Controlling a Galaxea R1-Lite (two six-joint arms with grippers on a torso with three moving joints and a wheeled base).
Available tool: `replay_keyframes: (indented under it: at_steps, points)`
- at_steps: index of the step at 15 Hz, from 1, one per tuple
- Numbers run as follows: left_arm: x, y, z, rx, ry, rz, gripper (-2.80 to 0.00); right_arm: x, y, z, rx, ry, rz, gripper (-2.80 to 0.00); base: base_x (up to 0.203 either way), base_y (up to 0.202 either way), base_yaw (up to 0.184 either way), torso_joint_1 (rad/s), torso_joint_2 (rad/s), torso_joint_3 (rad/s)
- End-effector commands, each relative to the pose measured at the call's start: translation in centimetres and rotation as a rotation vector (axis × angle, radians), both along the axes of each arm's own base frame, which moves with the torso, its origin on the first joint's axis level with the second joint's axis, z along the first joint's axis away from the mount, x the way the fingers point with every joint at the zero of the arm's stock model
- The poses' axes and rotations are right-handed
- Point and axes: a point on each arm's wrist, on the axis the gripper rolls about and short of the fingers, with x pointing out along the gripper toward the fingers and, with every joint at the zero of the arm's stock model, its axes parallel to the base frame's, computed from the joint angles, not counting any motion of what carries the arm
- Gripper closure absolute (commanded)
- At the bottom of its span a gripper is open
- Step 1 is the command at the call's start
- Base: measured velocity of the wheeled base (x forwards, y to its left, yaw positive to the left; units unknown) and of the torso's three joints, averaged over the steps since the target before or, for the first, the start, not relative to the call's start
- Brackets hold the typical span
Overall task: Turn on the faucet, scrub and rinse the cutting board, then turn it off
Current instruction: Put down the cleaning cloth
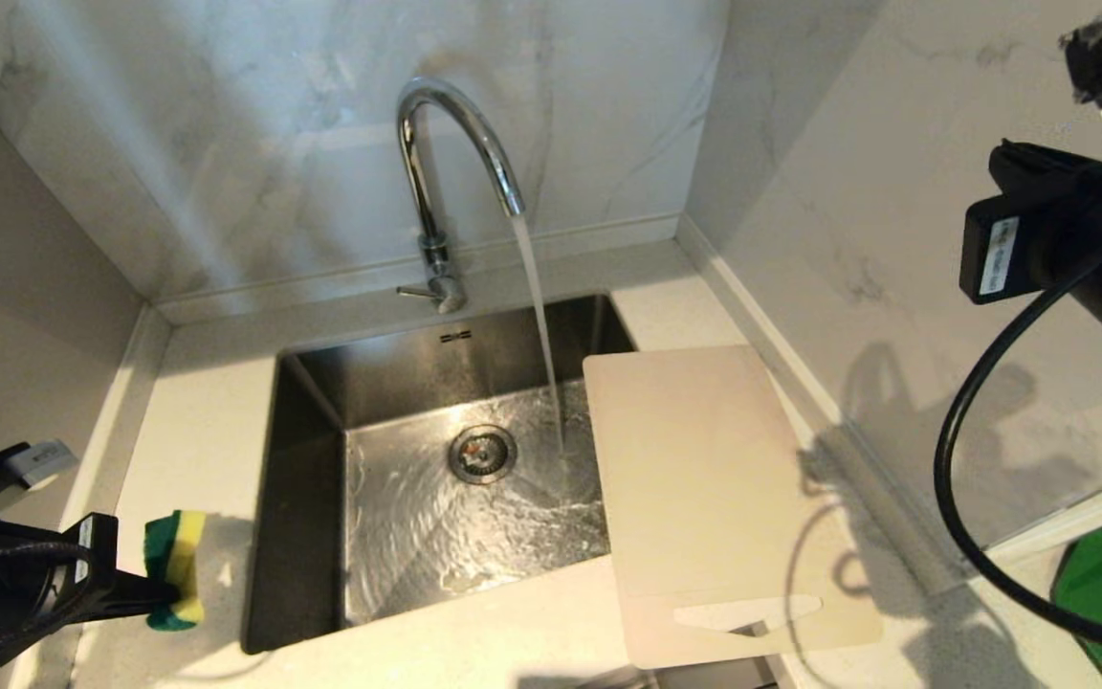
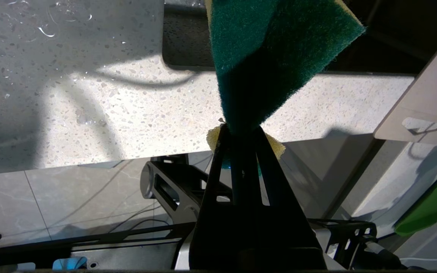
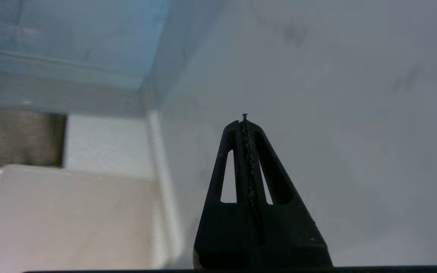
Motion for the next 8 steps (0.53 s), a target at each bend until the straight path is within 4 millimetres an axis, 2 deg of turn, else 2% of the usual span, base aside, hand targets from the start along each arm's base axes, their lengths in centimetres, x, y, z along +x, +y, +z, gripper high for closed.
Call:
replay_keyframes:
  at_steps: [1,3,5,6,8]
  points:
    - [-0.1,-0.2,0.2,-0.005,-0.004,-0.009,0.0,-1.2,-0.5,0.5,0.144,0.152,-0.01,0.0,0.0,0.0,0.0,0.0,0.0,0.0]
    - [-0.2,-0.6,0.2,-0.017,0.003,-0.014,0.0,-3.0,-1.4,0.3,0.2,0.268,-0.097,0.0,0.0,0.0,0.0,0.0,0.0,0.0]
    - [-0.5,-1.2,0.3,-0.029,0.004,-0.025,0.0,-6.1,-2.6,0.2,0.254,0.283,-0.143,0.0,0.0,0.0,0.0,0.0,0.0,0.0]
    - [-0.7,-1.3,0.4,-0.034,0.001,-0.023,0.0,-7.4,-3.0,-0.2,0.266,0.282,-0.15,0.0,0.0,0.0,0.0,0.0,0.0,0.0]
    - [-0.9,-1.4,0.6,-0.027,-0.007,-0.017,0.0,-9.9,-3.9,-2.4,0.267,0.299,-0.161,0.0,0.0,0.0,0.0,0.0,0.0,0.0]
